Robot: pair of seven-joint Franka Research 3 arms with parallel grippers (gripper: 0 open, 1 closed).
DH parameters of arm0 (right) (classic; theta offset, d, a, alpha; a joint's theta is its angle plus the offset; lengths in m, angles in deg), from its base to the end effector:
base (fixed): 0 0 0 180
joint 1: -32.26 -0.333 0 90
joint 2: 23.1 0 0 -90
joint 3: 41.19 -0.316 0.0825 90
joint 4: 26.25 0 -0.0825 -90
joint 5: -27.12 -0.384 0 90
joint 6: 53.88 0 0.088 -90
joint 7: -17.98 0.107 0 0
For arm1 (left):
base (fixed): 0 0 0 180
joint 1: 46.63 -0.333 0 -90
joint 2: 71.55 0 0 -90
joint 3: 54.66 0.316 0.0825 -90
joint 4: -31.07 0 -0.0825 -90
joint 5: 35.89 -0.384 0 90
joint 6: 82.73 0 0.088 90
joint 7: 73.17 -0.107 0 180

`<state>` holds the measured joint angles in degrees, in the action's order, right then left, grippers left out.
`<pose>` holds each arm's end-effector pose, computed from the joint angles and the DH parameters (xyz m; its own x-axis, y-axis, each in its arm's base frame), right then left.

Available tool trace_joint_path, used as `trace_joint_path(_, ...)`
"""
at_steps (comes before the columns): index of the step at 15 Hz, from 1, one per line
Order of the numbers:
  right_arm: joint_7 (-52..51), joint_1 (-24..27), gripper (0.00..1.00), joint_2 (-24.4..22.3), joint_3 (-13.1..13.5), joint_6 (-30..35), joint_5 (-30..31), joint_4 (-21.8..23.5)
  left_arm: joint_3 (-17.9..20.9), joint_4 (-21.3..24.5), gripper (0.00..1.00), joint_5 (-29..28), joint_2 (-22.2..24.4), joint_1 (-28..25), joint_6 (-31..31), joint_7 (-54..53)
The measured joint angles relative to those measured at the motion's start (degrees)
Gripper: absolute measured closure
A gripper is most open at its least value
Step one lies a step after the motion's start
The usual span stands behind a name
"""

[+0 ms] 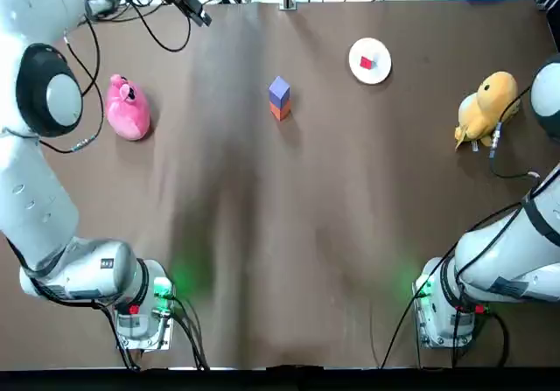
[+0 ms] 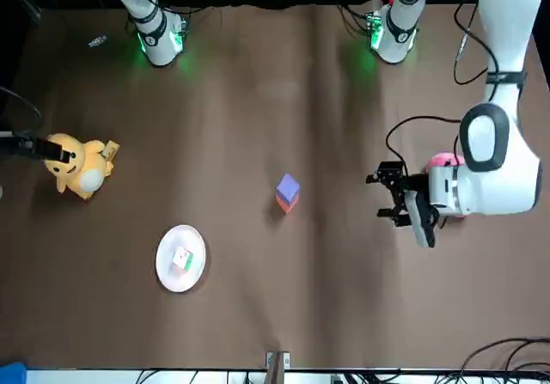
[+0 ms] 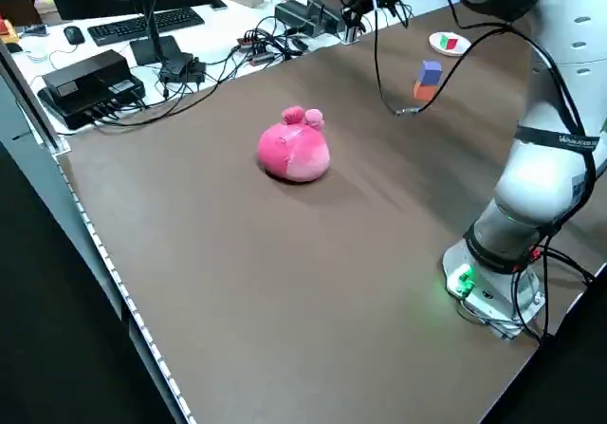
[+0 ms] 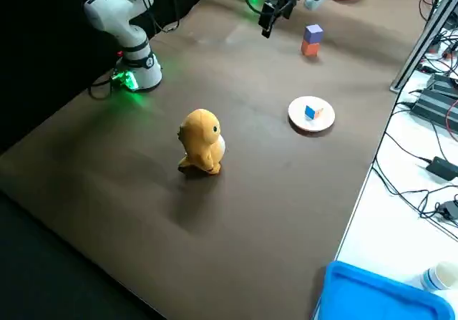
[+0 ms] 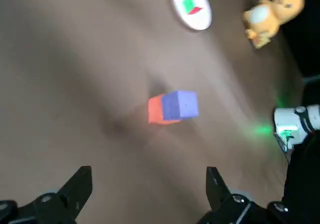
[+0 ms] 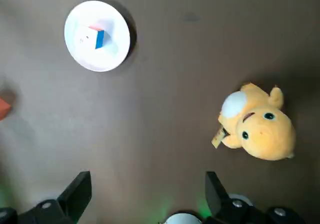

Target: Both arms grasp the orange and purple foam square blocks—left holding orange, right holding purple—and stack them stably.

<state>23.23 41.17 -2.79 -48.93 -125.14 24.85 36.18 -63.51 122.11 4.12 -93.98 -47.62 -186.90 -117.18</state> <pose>0.6212 -0.0257 0.6106 0.9745 -0.0974 -0.2021 -0.1131 -0.9913 -0.0677 0.6476 -0.1300 0.4199 0.8128 -0.5089 0.2835 -0.5626 -0.5595 0.6087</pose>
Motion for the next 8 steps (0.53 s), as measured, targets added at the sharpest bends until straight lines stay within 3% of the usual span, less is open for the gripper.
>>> trace_joint_path(6,-3.6,-0.7,0.00,-6.9,0.5,-5.8,1.5,10.2,-0.2,0.1,0.00,-16.2,4.8,0.1,4.9,38.7)
trace_joint_path(8,-5.5,-0.4,0.00,-9.3,1.0,-6.8,1.5,13.3,-0.5,0.2,0.00,-21.0,5.9,0.2,6.3,47.0)
